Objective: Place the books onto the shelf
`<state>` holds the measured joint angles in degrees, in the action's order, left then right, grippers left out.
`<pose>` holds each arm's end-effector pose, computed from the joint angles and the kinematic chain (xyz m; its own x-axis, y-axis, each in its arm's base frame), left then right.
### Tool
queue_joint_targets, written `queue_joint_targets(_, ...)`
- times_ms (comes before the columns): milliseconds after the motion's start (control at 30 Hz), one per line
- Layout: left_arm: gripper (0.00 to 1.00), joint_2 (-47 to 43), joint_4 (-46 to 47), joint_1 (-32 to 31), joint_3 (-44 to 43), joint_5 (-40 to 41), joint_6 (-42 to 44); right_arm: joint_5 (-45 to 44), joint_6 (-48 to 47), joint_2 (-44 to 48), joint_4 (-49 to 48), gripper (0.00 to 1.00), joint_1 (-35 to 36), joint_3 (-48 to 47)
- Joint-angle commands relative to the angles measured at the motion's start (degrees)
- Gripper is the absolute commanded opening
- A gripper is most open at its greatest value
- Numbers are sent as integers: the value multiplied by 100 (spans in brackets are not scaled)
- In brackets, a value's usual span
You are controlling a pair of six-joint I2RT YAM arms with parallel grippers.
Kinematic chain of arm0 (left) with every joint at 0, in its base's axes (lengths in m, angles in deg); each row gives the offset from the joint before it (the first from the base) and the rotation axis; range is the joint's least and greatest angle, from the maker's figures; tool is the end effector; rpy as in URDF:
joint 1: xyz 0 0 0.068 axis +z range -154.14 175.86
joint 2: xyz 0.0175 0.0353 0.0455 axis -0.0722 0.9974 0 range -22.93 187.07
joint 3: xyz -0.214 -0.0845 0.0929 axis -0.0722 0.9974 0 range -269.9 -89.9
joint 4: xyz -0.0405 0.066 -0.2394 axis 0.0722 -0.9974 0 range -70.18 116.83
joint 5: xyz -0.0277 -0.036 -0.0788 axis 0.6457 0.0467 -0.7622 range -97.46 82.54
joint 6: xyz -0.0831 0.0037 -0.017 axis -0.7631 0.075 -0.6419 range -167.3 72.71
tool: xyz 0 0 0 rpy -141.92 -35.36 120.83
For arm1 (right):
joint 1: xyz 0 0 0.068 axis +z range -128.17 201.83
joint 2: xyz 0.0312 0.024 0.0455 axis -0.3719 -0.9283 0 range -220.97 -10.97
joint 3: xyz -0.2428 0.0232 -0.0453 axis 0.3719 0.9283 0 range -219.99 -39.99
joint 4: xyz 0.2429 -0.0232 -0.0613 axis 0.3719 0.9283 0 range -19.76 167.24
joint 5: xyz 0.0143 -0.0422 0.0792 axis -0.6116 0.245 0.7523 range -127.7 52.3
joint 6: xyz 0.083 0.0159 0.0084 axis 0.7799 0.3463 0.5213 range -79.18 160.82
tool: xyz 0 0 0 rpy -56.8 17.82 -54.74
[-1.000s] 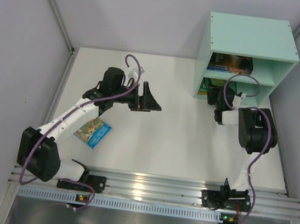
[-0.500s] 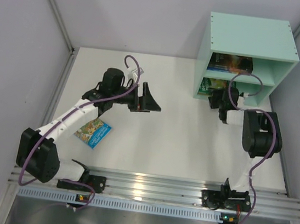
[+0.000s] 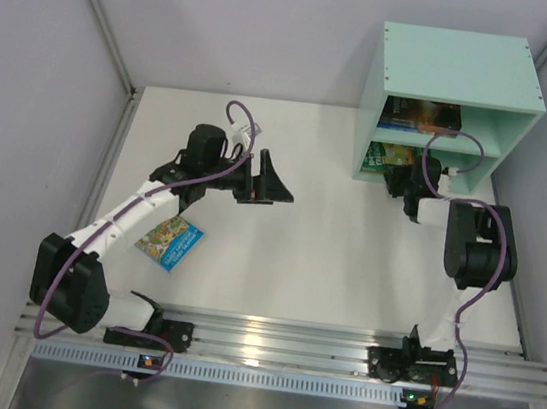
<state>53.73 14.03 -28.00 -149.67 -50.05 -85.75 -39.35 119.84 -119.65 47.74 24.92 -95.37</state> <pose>0.2712 -0.1752 0.2709 -0.8743 -0.1140 -0.4719 0.3725 0.4657 -0.8027 0.4117 0.0201 0.1110 -0.1261 0.9759 -0.1780 0.4965 0.2174 0.8404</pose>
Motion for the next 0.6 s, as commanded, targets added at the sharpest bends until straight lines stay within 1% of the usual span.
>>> queue_joint_targets(0, 98, 42, 322, 4, -123, -4, -4, -55, -124, 49, -17, 31, -72, -263)
queue_joint_targets(33, 97, 59, 322, 13, -114, 14, 5, -37, -124, 40, -35, 26, -81, -272)
queue_joint_targets(133, 97, 77, 339, 4, -88, 5, 14, -20, -115, -30, -131, 20, -81, -272)
queue_joint_targets(233, 97, 103, 331, 4, -88, 22, 14, 24, -115, -135, -202, 17, -72, -316)
queue_joint_targets(400, 96, 138, 331, 4, -149, -4, 22, 68, -80, -250, -290, 16, -63, -369)
queue_joint_targets(567, 96, 200, 348, 4, -158, 5, 22, 86, -10, -329, -316, 19, -37, -421)
